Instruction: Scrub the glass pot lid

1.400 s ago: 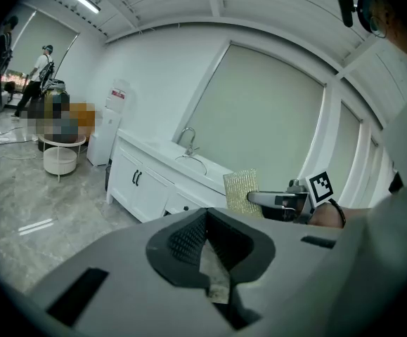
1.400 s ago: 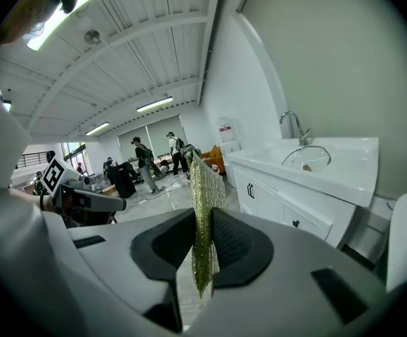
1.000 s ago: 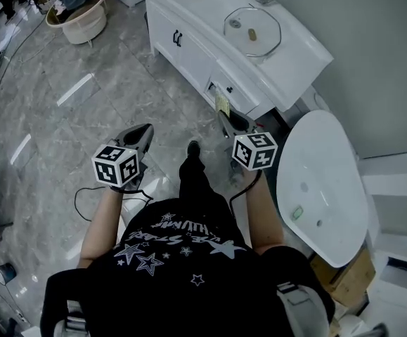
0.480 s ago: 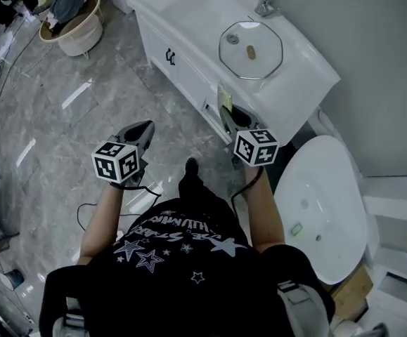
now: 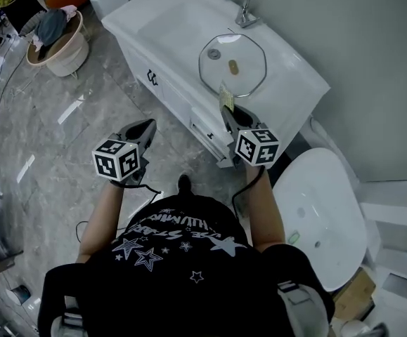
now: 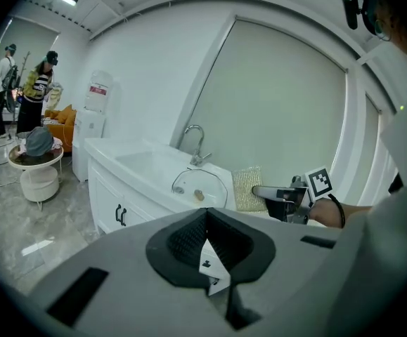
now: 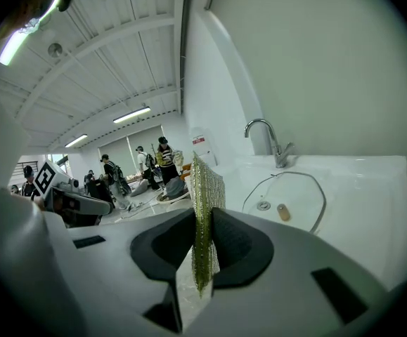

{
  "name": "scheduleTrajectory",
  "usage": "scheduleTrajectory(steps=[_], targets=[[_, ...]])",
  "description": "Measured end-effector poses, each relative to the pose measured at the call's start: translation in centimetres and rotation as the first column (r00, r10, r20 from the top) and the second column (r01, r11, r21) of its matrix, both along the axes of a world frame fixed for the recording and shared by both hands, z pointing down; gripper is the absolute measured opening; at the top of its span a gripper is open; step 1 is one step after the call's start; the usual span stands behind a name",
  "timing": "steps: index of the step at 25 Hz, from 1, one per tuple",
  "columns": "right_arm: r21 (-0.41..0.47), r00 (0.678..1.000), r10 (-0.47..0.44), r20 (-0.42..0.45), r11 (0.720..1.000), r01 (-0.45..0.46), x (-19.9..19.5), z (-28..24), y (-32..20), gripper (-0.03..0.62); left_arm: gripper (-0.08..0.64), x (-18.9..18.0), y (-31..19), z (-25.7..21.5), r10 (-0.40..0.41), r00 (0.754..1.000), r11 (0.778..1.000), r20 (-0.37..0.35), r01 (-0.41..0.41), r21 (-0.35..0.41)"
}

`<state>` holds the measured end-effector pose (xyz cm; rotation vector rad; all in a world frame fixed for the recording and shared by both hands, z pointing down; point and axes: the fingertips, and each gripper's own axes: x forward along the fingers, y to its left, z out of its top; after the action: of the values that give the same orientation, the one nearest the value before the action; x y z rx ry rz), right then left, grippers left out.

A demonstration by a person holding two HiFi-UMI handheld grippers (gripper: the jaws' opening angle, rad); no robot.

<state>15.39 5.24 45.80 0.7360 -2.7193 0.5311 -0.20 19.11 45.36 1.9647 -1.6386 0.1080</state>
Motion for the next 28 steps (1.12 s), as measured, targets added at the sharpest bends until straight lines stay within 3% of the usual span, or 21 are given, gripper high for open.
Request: scheduleTrajectory(steps=[14, 18, 28], targets=[[-0.037, 0.999, 0.034, -0.007, 0.999, -0.034, -1.6, 1.0, -6.2, 0.067, 0.008, -2.8, -6.2, 0.2, -0.004, 1.000, 1.000, -0.002, 0.004, -0.012], [-0.031, 0.997, 0.075, -0.024, 0.997, -0.076, -1.9, 1.4, -8.1, 0.067, 0.008, -3.9, -9.4, 0.6, 0.049, 0.999, 0.999, -0.004, -0.049, 0.001], [-0.038, 0.965, 0.236, -0.116, 0.970, -0.241, -3.0, 2.9, -18.0, 0.067, 0.008, -7.4, -23.4, 0.4, 0.217, 0.976, 0.976, -0.028, -0.216, 0.025]])
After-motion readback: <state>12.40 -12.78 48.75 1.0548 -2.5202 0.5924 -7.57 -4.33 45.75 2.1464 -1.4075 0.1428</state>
